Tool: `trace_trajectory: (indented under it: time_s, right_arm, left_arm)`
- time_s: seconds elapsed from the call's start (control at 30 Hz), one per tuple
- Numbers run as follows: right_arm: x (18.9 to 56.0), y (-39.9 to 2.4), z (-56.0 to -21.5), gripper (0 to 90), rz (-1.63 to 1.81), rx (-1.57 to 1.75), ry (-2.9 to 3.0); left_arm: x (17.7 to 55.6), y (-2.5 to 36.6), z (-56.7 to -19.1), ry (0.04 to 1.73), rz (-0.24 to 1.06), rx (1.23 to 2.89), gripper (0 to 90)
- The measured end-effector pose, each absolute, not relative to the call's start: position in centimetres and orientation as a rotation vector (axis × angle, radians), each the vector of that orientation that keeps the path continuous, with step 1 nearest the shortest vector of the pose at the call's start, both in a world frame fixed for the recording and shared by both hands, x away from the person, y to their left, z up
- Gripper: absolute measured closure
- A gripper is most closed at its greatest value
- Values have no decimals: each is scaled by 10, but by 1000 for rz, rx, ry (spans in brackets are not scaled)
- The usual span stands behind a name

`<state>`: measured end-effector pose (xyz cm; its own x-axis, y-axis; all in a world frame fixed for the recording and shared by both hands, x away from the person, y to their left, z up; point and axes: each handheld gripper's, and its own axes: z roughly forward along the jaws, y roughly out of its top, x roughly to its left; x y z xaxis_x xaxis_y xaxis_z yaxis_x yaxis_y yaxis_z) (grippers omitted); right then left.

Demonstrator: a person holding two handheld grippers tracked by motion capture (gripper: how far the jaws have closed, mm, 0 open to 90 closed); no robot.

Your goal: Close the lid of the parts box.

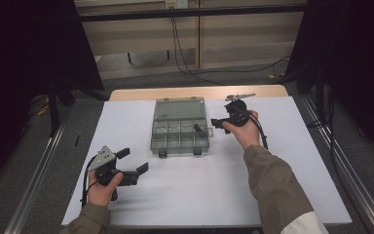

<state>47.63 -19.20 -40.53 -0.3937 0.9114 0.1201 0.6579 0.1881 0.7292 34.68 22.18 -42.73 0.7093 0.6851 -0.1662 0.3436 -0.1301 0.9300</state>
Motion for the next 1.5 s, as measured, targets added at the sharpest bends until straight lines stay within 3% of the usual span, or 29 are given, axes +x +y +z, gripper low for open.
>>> trace_trajectory:
  time_s: [0.73,1.5]
  right_arm:
    - [480,-199,-408,148,1051,1514,2082]
    - [487,-202,-415,157,1056,1549,2029]
  left_arm:
    - [383,216,-421,944,332,1709,32]
    - [436,214,-415,1101,387,1735,57]
